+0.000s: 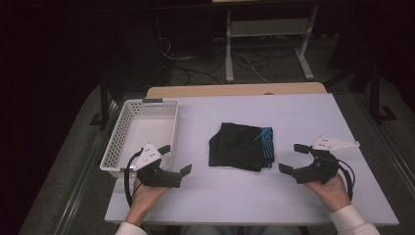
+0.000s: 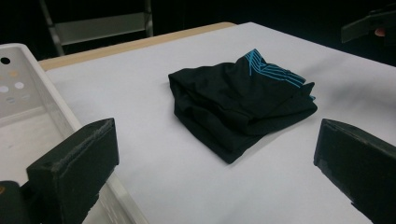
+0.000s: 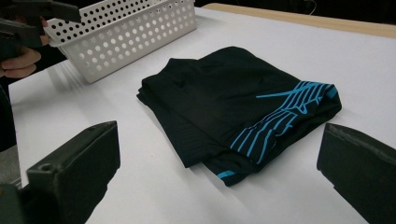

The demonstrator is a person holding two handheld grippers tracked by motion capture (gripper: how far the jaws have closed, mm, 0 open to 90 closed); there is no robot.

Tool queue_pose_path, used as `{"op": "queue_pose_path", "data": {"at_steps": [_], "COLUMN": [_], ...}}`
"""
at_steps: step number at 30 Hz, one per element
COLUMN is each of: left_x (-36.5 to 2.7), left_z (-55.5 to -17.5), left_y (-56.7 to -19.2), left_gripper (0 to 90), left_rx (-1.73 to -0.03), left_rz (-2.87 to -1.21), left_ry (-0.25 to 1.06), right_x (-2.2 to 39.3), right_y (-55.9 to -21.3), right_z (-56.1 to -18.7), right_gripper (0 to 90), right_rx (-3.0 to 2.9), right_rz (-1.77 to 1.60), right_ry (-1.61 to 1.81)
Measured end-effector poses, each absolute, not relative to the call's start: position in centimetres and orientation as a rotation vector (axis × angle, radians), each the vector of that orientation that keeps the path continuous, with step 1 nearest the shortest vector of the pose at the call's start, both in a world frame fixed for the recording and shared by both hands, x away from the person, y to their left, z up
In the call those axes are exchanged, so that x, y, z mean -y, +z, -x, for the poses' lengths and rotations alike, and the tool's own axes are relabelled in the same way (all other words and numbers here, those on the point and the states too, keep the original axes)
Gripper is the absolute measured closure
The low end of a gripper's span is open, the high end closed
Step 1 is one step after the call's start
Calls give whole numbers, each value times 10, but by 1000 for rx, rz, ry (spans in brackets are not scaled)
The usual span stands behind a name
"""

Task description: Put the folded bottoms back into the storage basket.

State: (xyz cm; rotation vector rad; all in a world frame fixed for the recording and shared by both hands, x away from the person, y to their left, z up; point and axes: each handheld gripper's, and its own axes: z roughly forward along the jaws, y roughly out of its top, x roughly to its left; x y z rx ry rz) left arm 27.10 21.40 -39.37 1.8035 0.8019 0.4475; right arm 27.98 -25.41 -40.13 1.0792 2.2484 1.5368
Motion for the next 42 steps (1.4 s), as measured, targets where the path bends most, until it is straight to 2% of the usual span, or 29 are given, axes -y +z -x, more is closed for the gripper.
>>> {"op": "queue_pose_path", "data": {"at_steps": [25,42], "left_x": [-210,-198], "left_z": [-270,-280], "left_y": [-391,-369], "left_gripper": [0,0], "left_rx": [-785,-758], "left_rz": [-1811,-1822], "left_ry": [452,460], "right_x": [256,257], "right_y": [-398,-378], "right_z": [-280,-288], "right_gripper": [0,0], "right_rx": [-2244,-2238], "right_rz": [-1087,-1119], "right_ry": [1523,1468]}}
